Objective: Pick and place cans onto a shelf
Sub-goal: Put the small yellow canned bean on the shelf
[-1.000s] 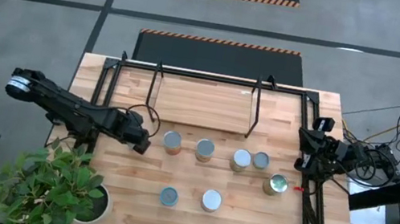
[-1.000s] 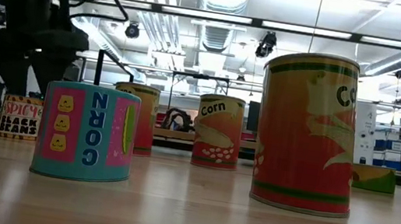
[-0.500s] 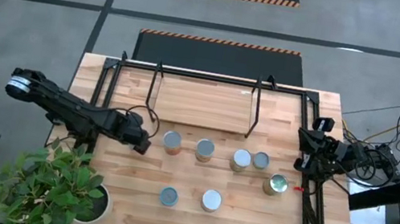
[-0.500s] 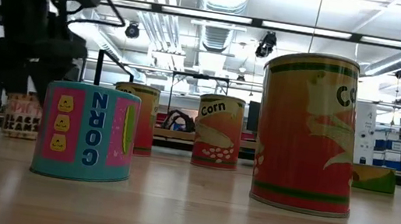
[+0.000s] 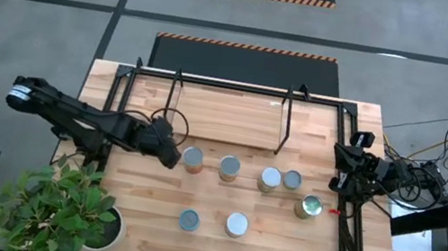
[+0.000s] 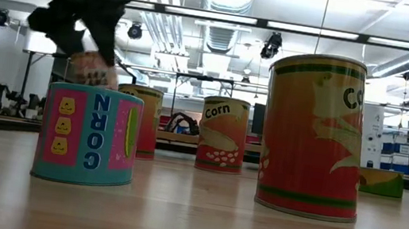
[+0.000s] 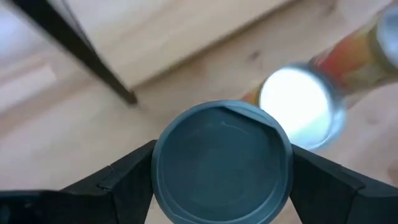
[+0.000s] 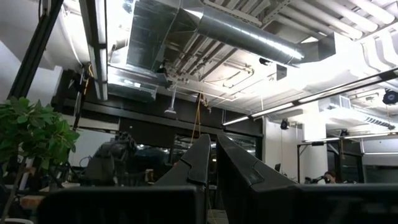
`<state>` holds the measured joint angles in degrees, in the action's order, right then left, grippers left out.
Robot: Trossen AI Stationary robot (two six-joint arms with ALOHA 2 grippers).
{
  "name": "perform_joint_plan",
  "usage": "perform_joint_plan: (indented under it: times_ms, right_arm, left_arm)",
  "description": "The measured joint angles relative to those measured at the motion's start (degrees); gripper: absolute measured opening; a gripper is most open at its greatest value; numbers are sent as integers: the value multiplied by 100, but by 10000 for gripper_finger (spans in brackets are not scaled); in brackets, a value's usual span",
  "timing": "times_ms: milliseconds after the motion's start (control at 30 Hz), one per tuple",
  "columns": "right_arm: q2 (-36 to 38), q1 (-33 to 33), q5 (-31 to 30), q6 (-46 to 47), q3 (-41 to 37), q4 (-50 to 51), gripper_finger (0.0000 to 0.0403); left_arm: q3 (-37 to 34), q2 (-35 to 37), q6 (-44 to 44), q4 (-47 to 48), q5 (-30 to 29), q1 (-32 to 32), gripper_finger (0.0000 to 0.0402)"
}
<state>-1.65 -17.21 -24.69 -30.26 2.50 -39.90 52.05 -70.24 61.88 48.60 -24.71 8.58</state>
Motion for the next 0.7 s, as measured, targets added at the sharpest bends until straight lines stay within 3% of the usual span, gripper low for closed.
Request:
perform_joint_plan:
  times_ms: [333, 700]
  right_arm:
    - [0, 0, 0, 20, 14, 23, 18]
    - [-2, -2, 2, 378, 507, 992, 18]
  left_arm:
    - [829, 0, -999, -58, -1300, -60, 289]
    - [1353, 0, -2324, -664, -1379, -646, 289]
